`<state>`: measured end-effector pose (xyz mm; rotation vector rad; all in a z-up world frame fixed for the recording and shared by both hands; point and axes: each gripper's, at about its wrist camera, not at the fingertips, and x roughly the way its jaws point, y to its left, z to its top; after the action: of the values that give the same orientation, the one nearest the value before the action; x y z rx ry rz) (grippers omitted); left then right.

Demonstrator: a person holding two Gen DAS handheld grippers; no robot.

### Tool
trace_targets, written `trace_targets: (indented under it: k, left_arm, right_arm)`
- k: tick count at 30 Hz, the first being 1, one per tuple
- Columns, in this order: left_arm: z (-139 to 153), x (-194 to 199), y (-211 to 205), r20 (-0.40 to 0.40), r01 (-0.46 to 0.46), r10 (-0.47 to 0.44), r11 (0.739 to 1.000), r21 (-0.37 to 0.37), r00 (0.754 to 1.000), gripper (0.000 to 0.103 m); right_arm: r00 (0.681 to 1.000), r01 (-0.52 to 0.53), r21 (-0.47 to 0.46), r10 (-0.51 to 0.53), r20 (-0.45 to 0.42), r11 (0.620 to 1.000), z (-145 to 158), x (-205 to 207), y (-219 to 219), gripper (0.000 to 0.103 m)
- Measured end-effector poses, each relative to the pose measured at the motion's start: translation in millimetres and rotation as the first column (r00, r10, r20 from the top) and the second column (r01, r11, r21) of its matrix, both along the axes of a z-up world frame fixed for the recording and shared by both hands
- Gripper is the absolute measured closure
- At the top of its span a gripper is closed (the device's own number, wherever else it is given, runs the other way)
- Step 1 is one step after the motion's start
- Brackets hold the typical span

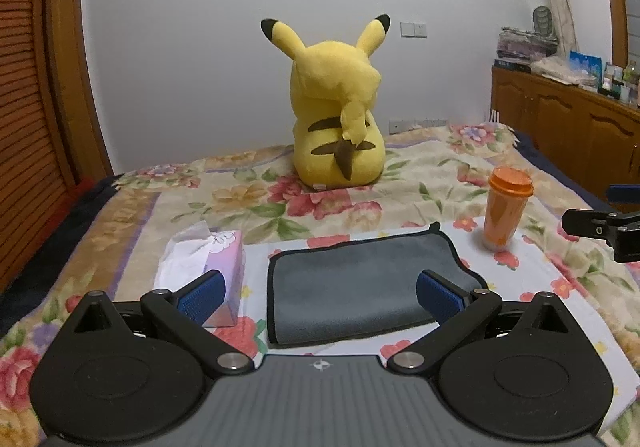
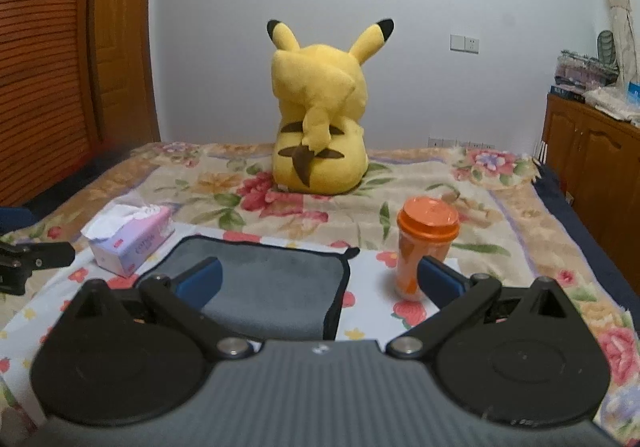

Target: Fold towel

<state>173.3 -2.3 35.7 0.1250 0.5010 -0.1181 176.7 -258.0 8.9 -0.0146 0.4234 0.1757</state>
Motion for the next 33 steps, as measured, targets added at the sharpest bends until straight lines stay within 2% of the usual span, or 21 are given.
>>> trace_targets:
  k: [9,19,33]
  left_arm:
    - [18.1,-34.7,-1.8,0.01,0.007,-0.007,1.0,-0.004,1.0,0.0]
    - [25.5,-73.4,-3.6,0.022,0.027,-0.027,1.0,-0.007,0.999,0.0]
    - [0.7,-105.1,-1.6,0.0,0.021,-0.021,1.0,-0.011,1.0,0.0]
  right_arm:
    - [1.0,-0.004,0.009,0.004,0.019,1.0,16.7,-27.8,2.4,0.0]
    - [0.999,-0.006,0.014,0.005,0.047,1.0,30.6,-57.5,2.2,0.0]
    - [1.0,0.004,0.021,-0.005,0.025,1.0,14.5,-84.0,4.5,0.0]
